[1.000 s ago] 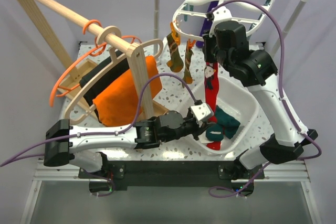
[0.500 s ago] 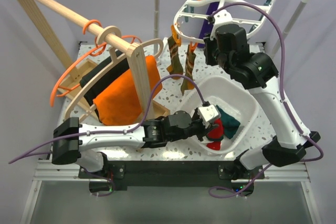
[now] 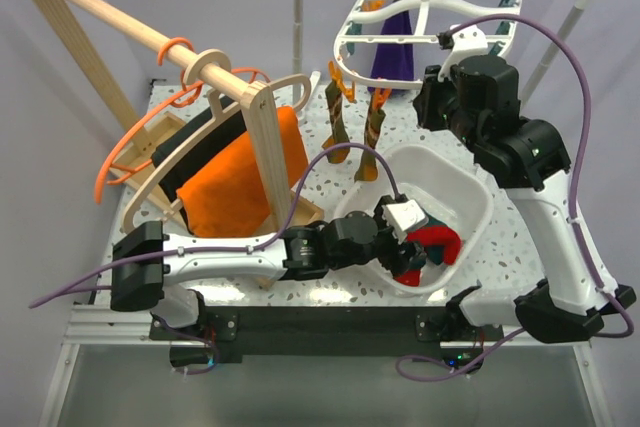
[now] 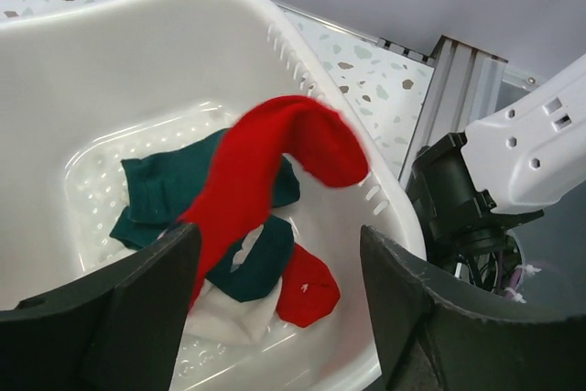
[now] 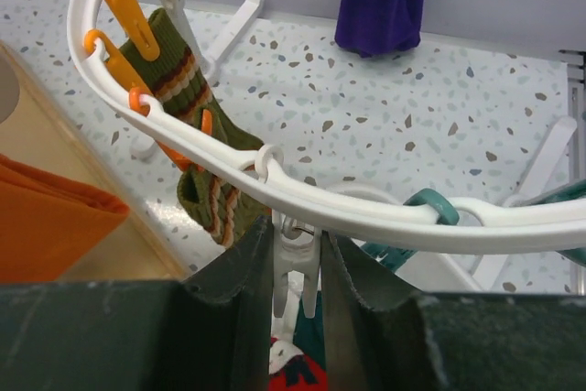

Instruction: Remove the socks clipped to the hanger

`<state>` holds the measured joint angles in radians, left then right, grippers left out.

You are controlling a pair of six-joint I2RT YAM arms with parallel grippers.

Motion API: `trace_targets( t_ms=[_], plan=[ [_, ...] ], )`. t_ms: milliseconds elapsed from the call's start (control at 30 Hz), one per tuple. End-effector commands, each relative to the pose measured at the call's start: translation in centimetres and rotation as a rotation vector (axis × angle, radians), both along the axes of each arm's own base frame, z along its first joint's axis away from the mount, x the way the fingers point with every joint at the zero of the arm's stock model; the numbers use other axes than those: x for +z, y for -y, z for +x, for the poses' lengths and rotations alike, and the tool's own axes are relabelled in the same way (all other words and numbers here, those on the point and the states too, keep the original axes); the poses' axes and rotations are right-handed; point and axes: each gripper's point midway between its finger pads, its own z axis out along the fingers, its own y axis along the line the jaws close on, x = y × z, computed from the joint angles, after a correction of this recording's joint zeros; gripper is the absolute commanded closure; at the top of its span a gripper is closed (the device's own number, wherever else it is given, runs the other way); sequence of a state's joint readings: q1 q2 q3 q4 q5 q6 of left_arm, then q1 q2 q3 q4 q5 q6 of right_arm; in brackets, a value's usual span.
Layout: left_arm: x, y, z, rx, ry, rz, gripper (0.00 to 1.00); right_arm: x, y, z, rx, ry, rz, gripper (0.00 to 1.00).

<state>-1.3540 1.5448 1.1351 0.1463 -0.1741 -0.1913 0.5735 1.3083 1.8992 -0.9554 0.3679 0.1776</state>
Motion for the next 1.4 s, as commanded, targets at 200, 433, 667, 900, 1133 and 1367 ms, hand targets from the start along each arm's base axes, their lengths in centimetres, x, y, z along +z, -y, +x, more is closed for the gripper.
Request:
trace_targets(
  t_ms=[200,433,667,900,1133,1367],
  plan=[
    [5.7,-3.6,4.2,0.226,0.052,-0.148,0.19,0.7,-1.3,0.1,0.127,-0.02,0.152,1.0],
    [7.2,-7.5,12.6,0.557,0.074,-0.153,0.1,0.9,-1.3,0.0,0.157,-0.034,0.189,1.0],
    [6.4,-8.3,18.3,0.706,0.14,-0.083,0.07,1.6,-0.8,0.1,0.144,-0.028,0.196,1.0],
    [4.7,-7.8,20.4,0.764,0.149,-0.082,0.27,1.6,-1.1,-0.6,0.169,-0.034,0.211,1.0],
    [4.9,-7.6,21.4,0.789,0.218,-0.065,0.66,1.5,-0.9,-1.2,0.177,-0.037,0.206,1.0],
    [5.9,-8.1,21.5,0.787,0.267,-0.023,1.0,0.7,-0.6,-0.9,0.159,-0.045,0.197,1.0]
  ],
)
